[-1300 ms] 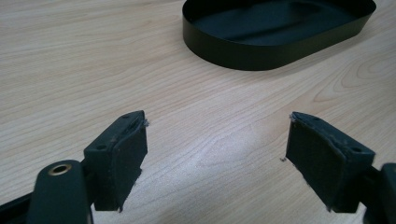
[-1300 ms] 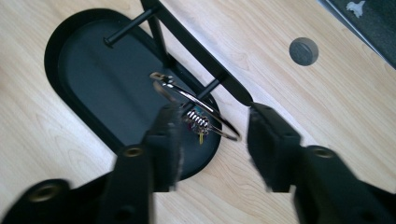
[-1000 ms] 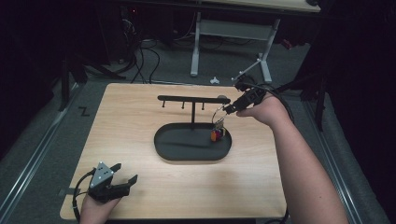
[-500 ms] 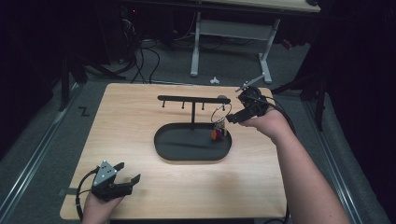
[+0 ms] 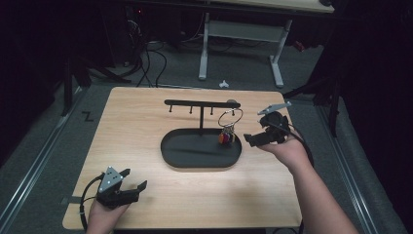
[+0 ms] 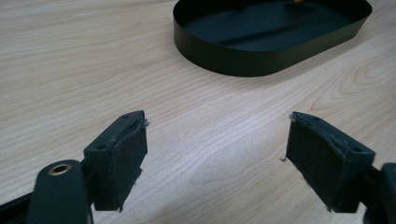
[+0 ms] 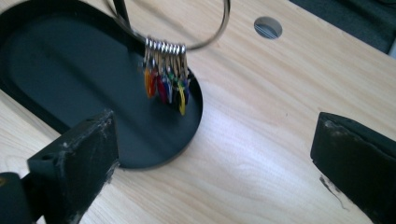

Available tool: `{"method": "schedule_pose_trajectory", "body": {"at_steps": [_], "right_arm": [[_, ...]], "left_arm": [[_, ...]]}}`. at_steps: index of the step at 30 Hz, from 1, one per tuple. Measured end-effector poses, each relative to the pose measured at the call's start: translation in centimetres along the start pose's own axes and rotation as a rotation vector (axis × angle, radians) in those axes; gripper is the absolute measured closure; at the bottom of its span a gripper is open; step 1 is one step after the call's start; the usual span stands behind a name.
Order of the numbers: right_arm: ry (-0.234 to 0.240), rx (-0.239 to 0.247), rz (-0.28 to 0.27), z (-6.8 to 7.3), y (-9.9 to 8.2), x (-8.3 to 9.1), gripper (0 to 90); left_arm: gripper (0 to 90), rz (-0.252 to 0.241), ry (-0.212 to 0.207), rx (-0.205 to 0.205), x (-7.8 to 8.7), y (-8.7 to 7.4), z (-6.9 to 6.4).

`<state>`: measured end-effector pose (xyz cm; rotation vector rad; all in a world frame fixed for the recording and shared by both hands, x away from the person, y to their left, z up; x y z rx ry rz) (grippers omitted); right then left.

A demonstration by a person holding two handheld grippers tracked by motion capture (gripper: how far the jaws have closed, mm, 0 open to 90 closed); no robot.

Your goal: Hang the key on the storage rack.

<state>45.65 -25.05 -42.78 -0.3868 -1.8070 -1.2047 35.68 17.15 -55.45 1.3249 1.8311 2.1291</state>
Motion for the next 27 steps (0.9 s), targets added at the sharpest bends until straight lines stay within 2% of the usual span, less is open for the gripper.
{"method": "schedule_pose_trajectory", "body": {"at_steps": [2,4,11,13,15,17,22,24,27], "right_arm": [[-0.010,0.000,-0.008,0.2,-1.1,-0.3,0.7],[-0.020,0.000,-0.040,0.4,-2.5,-0.6,0.5],[0.013,-0.082,-0.082,2.0,-8.5,-2.6,0.7],[0.015,-0.120,-0.121,2.4,-9.9,-2.7,0.7],[0.005,-0.159,-0.183,3.0,-11.7,-2.8,0.5],[-0.007,-0.179,-0.220,3.4,-13.0,-3.0,0.5],[-0.014,-0.218,-0.250,4.1,-16.0,-3.0,0.5],[0.006,-0.210,-0.236,4.5,-16.7,-3.2,0.5],[-0.001,-0.204,-0.216,4.3,-16.9,-3.8,0.5]], "left_arm": [[20.7,0.006,0.002,-0.013,-0.1,0.0,-0.2],[20.2,0.009,0.003,-0.016,-0.2,0.0,-0.3],[17.8,0.008,0.021,-0.006,-0.4,0.1,-0.1],[15.9,0.007,0.028,-0.010,-0.4,0.1,-0.2],[14.3,0.007,0.035,-0.017,-0.4,0.1,-0.3],[11.7,0.004,0.055,-0.018,-0.4,0.2,-0.2],[0.3,0.023,0.093,0.008,-0.5,-0.1,0.3],[0.0,0.024,0.105,0.011,-0.4,-0.1,0.4],[0.0,0.014,0.117,0.013,-0.3,0.1,0.4]]}}
Point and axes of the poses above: each handheld gripper's, and its own axes: x roughly backward along the jaws, y roughly out of its top, z roughly to its left, the point moved 7 cm from there along -x, roughly forward along the jaws, and after that the axes turned 4 degrees about z, right-handed, at the moved point
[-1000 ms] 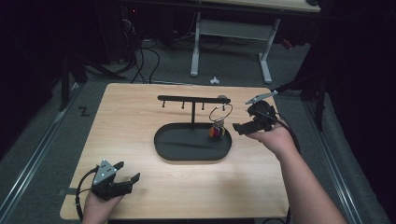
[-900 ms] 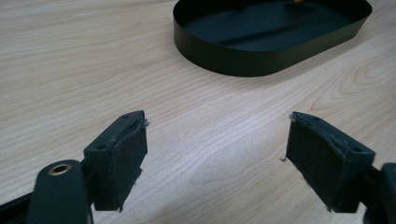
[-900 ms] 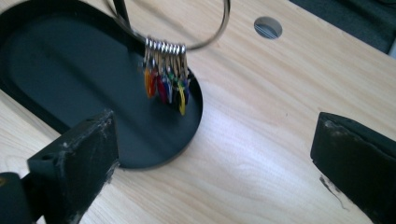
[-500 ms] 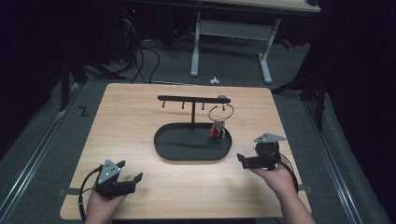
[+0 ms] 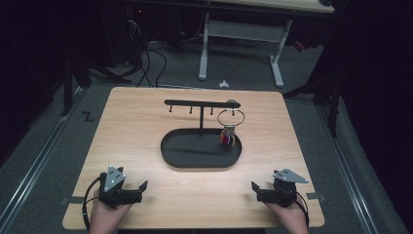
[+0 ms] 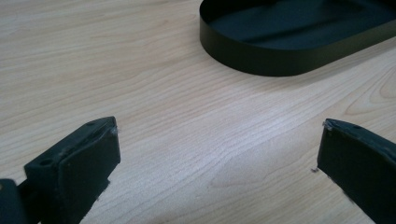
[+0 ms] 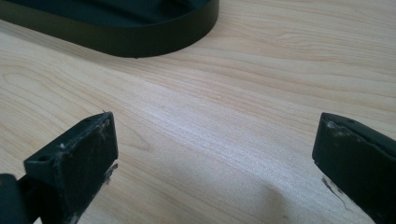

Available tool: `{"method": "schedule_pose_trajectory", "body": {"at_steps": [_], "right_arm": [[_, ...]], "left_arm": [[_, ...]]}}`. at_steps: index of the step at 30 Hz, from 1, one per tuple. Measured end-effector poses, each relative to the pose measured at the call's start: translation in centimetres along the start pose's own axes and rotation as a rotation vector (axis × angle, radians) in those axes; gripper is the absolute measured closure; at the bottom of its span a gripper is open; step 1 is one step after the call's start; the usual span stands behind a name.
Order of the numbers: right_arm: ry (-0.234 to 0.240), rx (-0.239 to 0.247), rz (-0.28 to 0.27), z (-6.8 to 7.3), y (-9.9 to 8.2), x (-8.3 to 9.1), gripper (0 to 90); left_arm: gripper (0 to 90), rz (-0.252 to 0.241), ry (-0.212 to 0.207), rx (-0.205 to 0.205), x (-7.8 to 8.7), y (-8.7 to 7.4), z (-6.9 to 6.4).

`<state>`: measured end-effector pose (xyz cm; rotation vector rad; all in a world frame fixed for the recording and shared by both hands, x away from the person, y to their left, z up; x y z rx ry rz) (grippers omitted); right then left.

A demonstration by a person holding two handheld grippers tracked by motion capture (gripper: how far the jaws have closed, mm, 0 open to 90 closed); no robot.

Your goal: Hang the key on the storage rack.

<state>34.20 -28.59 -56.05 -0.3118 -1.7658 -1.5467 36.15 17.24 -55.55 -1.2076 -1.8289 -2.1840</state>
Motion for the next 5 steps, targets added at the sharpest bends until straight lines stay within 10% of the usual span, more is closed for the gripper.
{"method": "schedule_pose_trajectory", "body": {"at_steps": [5], "right_arm": [[0.005,-0.005,0.011,-0.01,-0.20,-0.23,0.8]], "left_arm": [[0.0,-0.015,0.008,-0.021,0.12,0.43,-0.14]]}}
Point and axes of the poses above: each handheld gripper's, and its own axes: x roughly backward along the jaws, y roughly out of its top, z roughly to its left, the point moved 7 cm from there along -x, roughly forward along the jaws, and after that the axes turned 4 degrees about z, right-handed, at the moved point
